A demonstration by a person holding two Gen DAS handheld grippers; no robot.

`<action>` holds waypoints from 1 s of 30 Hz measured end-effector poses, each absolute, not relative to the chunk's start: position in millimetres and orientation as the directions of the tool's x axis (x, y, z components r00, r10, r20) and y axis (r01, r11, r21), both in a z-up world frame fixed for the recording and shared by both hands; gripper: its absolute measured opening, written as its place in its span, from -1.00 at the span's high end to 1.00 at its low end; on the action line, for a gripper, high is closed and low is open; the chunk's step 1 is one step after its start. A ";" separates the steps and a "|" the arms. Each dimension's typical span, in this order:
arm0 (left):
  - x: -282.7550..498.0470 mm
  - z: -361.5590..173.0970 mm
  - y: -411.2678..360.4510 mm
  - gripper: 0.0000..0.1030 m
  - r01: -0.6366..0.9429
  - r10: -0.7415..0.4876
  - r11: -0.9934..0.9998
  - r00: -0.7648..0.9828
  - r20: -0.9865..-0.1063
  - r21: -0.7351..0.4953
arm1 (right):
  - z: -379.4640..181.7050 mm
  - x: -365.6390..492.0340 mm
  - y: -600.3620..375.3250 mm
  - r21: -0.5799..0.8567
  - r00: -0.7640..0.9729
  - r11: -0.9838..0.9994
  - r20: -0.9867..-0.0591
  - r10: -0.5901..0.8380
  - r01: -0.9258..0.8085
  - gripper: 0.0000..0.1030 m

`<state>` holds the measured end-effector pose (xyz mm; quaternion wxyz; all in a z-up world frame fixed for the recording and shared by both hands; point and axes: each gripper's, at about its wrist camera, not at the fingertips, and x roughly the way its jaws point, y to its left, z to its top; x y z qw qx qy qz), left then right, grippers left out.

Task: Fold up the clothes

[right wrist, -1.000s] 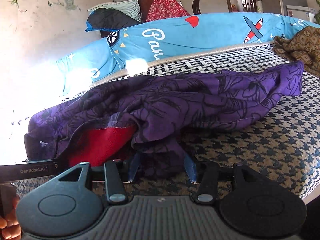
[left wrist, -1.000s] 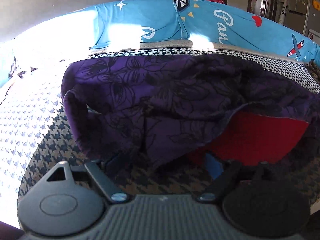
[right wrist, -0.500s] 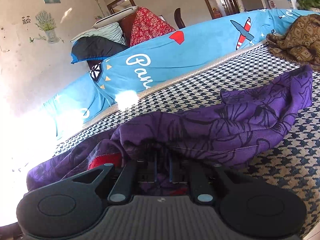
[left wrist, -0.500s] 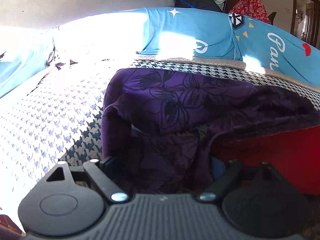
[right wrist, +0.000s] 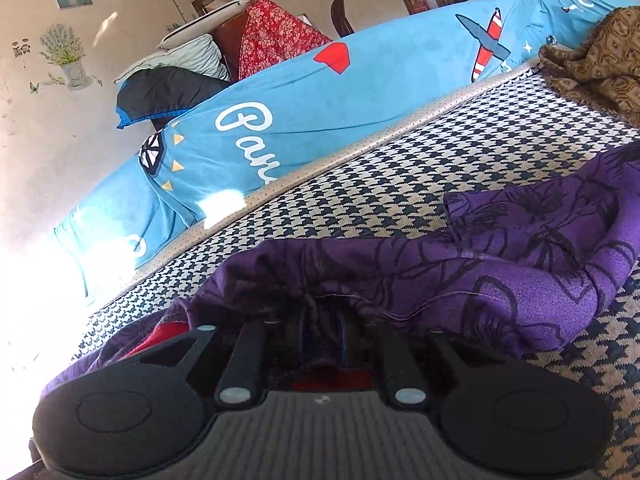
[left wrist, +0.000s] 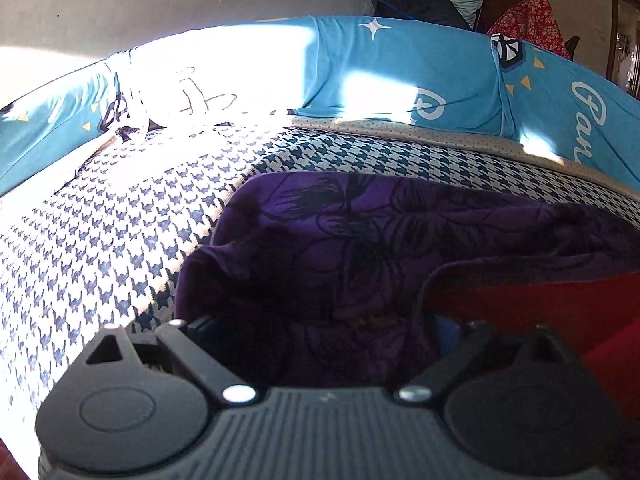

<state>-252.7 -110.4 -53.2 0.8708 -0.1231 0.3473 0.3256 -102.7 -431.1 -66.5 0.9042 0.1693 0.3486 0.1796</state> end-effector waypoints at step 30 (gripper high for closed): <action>-257.7 -57.3 -111.4 -0.89 -0.655 0.476 0.756 0.552 -0.685 -0.003 | -69.9 -181.7 -421.9 0.032 0.736 0.926 -0.597 0.321 -0.377 0.01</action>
